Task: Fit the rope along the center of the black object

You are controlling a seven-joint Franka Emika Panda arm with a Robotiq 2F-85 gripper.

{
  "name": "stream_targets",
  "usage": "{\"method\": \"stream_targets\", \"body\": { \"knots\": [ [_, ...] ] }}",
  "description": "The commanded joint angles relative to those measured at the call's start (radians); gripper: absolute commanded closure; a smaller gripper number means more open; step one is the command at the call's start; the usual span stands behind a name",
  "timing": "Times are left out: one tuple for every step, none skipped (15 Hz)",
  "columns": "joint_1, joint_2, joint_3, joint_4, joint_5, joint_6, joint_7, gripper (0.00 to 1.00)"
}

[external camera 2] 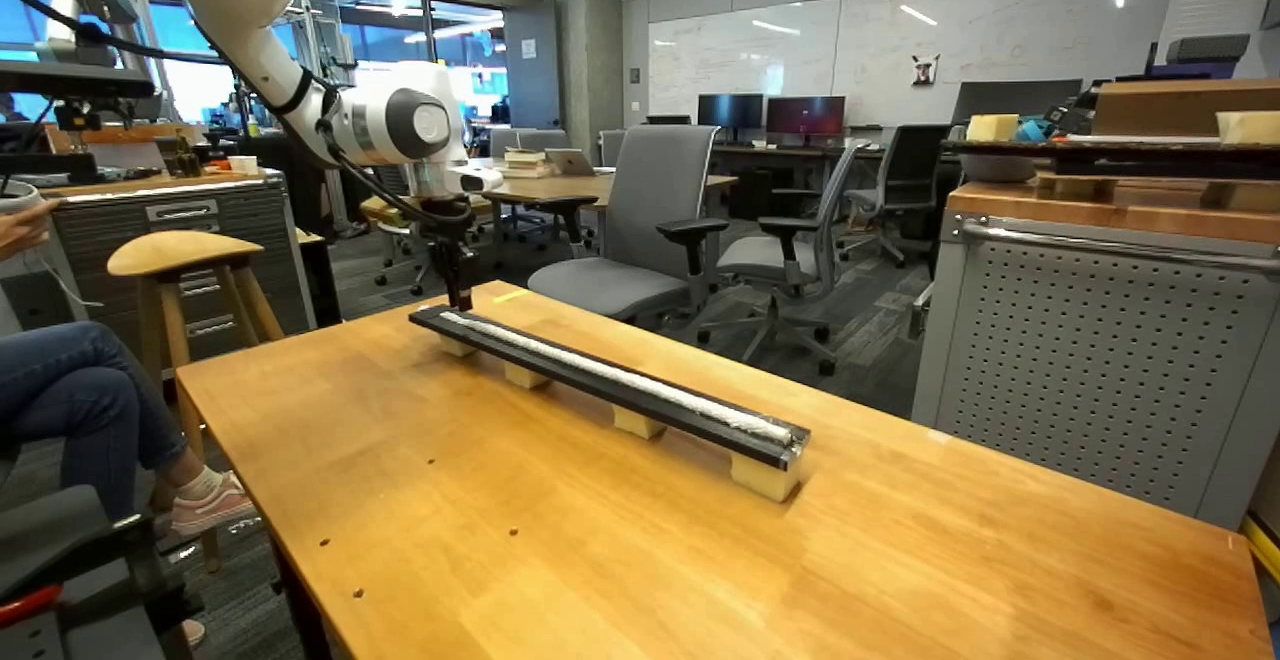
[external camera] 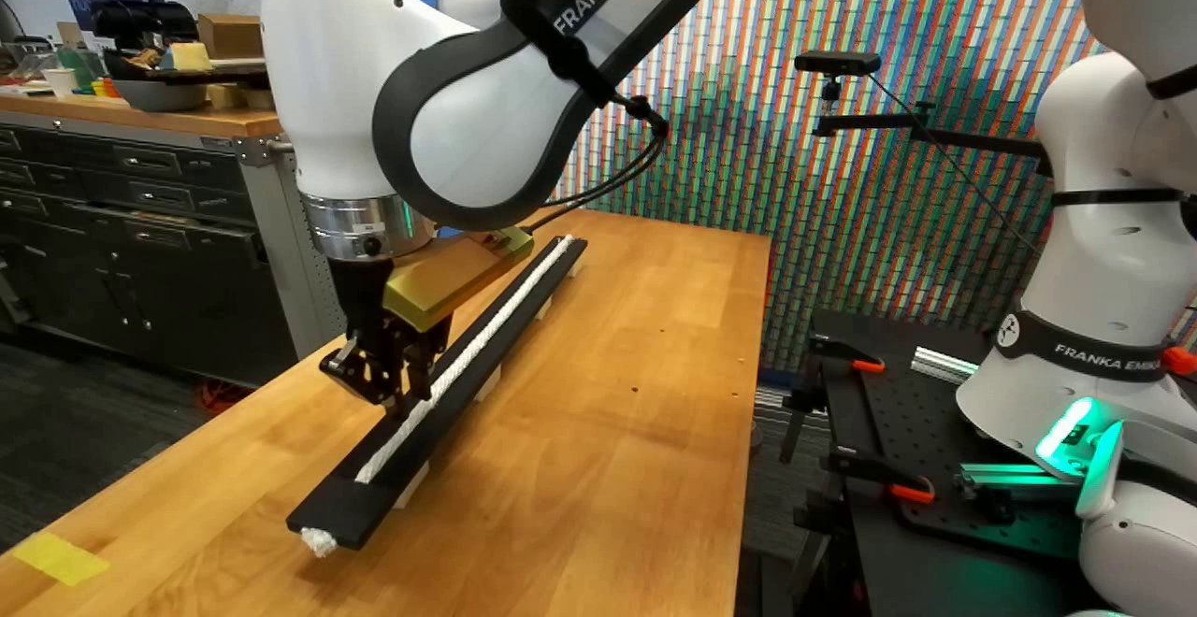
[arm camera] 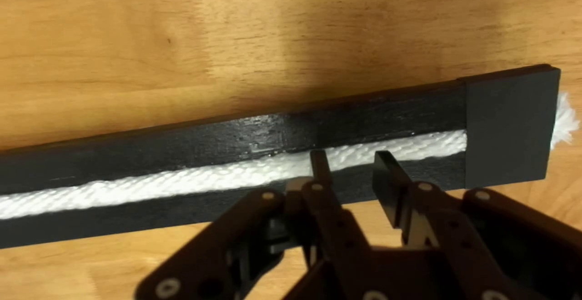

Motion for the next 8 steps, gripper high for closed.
{"method": "stream_targets", "body": {
  "knots": [
    [0.014, 0.009, -0.017, 0.013, -0.022, 0.011, 0.015, 0.37],
    [0.014, 0.008, -0.022, 0.011, -0.027, 0.015, 0.016, 0.28],
    [0.016, 0.011, -0.026, 0.014, -0.031, 0.015, 0.017, 0.21],
    [0.015, 0.013, -0.027, 0.016, -0.033, 0.016, 0.017, 0.12],
    [0.016, 0.016, -0.03, 0.022, -0.037, 0.014, 0.018, 0.05],
    [0.016, 0.018, -0.032, 0.025, -0.041, 0.014, 0.019, 0.0],
    [0.015, 0.02, -0.032, 0.029, -0.043, 0.014, 0.018, 0.0],
    [0.014, 0.022, -0.031, 0.034, -0.041, 0.014, 0.016, 0.08]
  ]
}}
